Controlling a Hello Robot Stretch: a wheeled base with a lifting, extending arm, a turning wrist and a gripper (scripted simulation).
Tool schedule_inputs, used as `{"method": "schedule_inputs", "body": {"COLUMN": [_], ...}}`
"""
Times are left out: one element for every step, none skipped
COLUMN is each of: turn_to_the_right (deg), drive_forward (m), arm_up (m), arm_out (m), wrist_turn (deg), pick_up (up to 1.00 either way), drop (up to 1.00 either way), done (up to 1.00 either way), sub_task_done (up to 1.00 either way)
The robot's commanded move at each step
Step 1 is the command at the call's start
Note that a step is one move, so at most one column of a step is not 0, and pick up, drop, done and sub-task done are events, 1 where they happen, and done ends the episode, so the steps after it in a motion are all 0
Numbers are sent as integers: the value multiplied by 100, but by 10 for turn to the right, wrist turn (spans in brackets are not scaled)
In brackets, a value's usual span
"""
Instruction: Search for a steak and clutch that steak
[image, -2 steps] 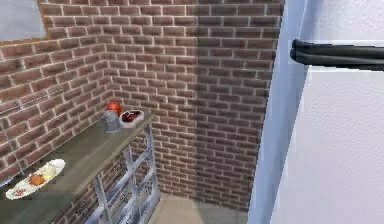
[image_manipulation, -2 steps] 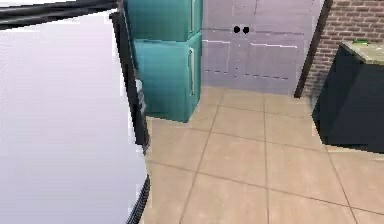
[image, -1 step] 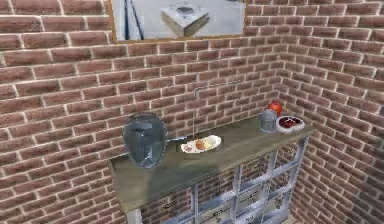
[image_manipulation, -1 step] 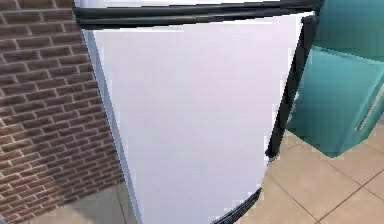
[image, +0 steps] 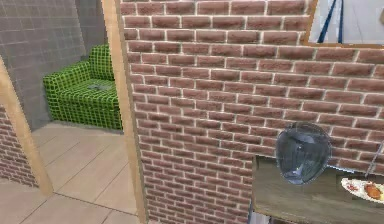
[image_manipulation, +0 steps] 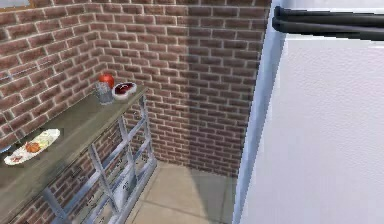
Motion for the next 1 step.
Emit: {"method": "schedule_inputs", "body": {"turn_to_the_right": [-150], "drive_forward": [0], "arm_up": [0], "arm_out": [0], "wrist_turn": [0], "pick_up": [0], "drop": [0], "done": [0], "sub_task_done": [0]}}
